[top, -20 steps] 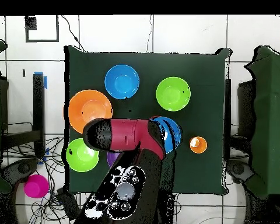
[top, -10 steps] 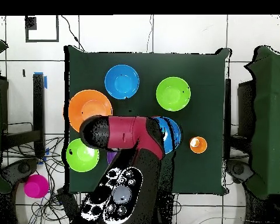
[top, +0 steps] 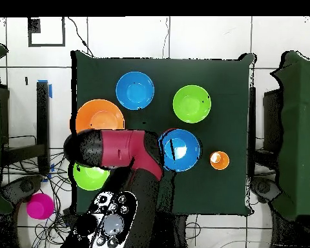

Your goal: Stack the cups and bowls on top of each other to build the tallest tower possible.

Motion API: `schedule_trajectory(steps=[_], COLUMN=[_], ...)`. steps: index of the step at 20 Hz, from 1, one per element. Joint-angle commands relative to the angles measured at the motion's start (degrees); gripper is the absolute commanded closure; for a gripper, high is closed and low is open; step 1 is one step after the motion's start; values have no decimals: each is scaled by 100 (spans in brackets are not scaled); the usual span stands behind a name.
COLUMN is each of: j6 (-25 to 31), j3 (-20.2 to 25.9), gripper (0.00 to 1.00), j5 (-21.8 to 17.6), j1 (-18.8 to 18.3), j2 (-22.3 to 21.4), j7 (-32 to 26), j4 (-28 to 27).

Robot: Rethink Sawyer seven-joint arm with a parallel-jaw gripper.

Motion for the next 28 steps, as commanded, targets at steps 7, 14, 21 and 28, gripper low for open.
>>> schedule_trajectory(steps=[7,14,21,28], j6=[-979,-1706,-1498,-1375], j3=[622,944,1124,1024], gripper=[0,0,0,0], j5=[616,644,1153,859], j1=[266,83,-22,3], j2=[387,515,500,612], j7=[1341,883,1017,573], j4=[292,554,888,626])
